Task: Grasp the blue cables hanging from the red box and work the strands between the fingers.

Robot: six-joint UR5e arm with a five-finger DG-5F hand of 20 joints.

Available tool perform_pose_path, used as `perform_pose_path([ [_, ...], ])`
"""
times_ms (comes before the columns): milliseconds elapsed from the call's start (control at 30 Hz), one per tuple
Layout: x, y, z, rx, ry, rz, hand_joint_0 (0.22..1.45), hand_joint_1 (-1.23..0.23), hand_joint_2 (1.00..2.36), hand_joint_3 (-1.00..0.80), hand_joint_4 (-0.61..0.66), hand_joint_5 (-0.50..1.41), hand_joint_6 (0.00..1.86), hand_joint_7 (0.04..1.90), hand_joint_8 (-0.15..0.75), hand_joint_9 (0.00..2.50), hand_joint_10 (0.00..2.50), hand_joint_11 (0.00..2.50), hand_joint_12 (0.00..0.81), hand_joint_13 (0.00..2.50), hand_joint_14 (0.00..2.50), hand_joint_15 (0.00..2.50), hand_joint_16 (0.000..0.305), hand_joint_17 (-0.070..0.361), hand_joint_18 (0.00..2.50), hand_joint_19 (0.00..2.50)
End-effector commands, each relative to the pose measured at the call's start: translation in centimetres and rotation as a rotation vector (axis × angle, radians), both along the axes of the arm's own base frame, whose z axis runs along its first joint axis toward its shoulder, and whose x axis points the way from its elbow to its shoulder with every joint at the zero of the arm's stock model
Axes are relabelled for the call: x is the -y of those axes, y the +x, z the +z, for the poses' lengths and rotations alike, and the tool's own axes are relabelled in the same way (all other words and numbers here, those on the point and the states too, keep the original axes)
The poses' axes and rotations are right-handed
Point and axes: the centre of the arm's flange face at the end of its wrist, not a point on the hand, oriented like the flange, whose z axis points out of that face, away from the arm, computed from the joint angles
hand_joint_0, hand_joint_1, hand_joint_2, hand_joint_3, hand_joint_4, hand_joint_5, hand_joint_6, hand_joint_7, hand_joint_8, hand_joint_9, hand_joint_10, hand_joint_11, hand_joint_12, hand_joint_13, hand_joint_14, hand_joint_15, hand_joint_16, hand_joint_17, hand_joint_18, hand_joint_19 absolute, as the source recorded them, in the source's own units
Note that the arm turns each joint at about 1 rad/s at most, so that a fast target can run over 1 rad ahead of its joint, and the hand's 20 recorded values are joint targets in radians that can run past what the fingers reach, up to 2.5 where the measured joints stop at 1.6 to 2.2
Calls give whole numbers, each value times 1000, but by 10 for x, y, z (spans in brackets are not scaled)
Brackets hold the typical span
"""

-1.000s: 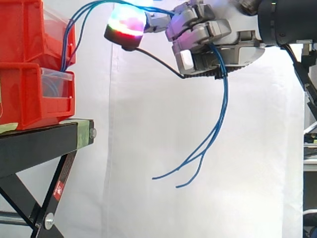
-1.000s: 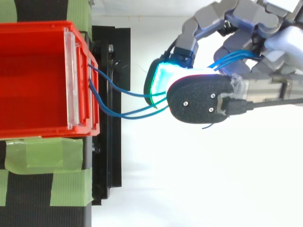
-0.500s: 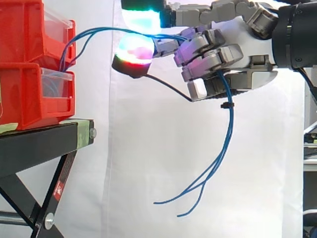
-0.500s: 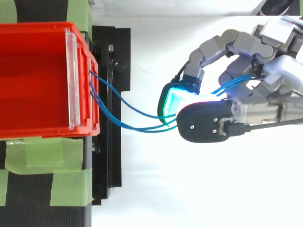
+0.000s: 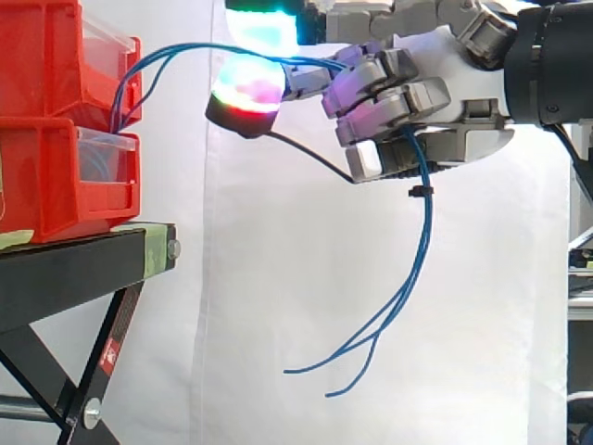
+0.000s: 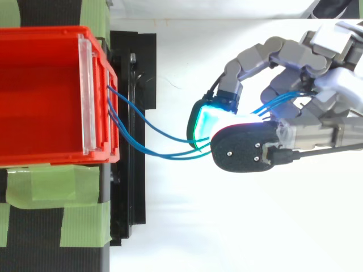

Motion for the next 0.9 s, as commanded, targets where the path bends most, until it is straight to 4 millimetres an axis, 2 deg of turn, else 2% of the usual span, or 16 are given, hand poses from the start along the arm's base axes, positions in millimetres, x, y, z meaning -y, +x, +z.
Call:
perform_pose_path([
  [0, 3, 3, 3, 30, 0, -8, 1155, -750, 1013, -166, -26, 192, 1030, 910, 492, 1274, 2500, 2461, 646, 1785, 2500, 1407, 248, 186, 2421, 512],
  [67, 4, 4, 4, 42, -1, -11, 1193, -777, 1018, -245, -79, 246, 1017, 923, 492, 1274, 2500, 2461, 646, 1785, 2500, 1407, 248, 186, 2421, 512],
  [200, 6, 5, 5, 45, -8, -15, 1251, -764, 1011, -282, -119, 366, 1011, 975, 492, 1274, 2500, 2461, 646, 1785, 2500, 1407, 248, 186, 2421, 512],
  [300, 7, 5, 5, 39, -16, -11, 1250, -757, 1011, -232, -130, 390, 990, 986, 492, 1274, 2500, 2461, 646, 1785, 2500, 1407, 248, 186, 2421, 512],
  [400, 7, 4, 4, 29, -24, -12, 1227, -737, 1007, -188, -87, 404, 948, 1006, 492, 1274, 2500, 2461, 646, 1785, 2500, 1407, 248, 186, 2421, 512],
  [633, 5, 3, 2, -12, -81, -4, 1177, -729, 1008, -102, -52, 241, 1139, 909, 492, 1274, 2500, 2461, 646, 1785, 2500, 1407, 248, 186, 2421, 512],
  [867, 3, -1, -1, -55, -105, 5, 1147, -740, 1006, 13, -62, 207, 1193, 892, 492, 1274, 2500, 2461, 646, 1785, 2500, 1407, 248, 186, 2421, 512],
])
